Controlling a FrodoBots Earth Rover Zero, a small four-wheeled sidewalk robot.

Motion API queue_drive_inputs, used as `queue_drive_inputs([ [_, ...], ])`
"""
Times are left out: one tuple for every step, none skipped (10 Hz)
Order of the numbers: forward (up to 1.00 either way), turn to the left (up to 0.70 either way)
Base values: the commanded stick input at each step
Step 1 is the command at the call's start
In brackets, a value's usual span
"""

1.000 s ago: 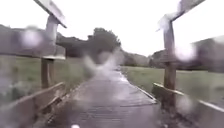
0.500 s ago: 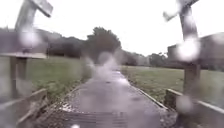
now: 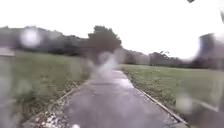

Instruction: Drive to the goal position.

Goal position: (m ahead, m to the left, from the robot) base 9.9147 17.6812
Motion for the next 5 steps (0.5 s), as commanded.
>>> queue_drive_inputs([
  [0.0, 0.0],
  [0.0, 0.0],
  [0.0, 0.0],
  [0.0, 0.0],
  [0.0, 0.0],
])
